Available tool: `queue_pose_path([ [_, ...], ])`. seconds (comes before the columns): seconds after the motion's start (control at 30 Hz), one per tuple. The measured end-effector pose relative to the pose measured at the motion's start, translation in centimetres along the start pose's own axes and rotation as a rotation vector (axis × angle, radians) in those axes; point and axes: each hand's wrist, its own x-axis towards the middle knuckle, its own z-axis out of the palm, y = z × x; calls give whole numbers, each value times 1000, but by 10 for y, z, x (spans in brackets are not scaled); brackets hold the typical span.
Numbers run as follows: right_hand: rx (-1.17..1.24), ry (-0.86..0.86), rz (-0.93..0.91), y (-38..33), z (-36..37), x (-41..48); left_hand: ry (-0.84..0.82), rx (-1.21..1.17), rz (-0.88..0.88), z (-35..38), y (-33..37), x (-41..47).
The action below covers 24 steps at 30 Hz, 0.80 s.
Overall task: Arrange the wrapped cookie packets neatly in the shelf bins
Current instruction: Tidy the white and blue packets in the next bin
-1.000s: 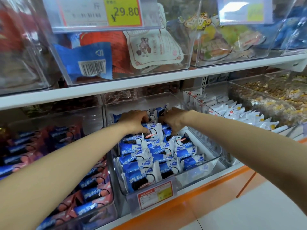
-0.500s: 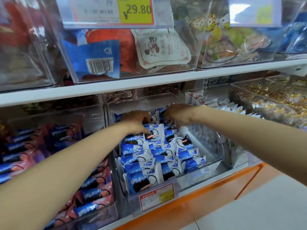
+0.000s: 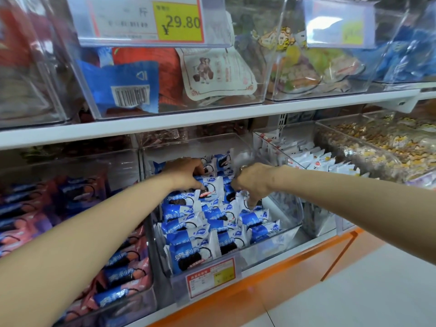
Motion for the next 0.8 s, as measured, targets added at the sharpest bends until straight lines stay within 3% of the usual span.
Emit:
queue_pose_path([
  [0.23,267,154,90,11,-20,-12,-3,29,5,0,0,1],
  [0.37,480,250,167,25,-45,-41,223,-195,85,-9,20,-6],
  [0.4,489,259,201,30,-48,-50,214,-208,145,-10,30,-9],
  [0.53,557,368,291,50,-42,-79,-94,20,291,11,75,-6],
  [0.67,759,504,303,53,-18,-96,-149,399,237,34,102,4],
  [0.8,1095,601,295,59,3,-109,-278,398,105,41,109,13],
])
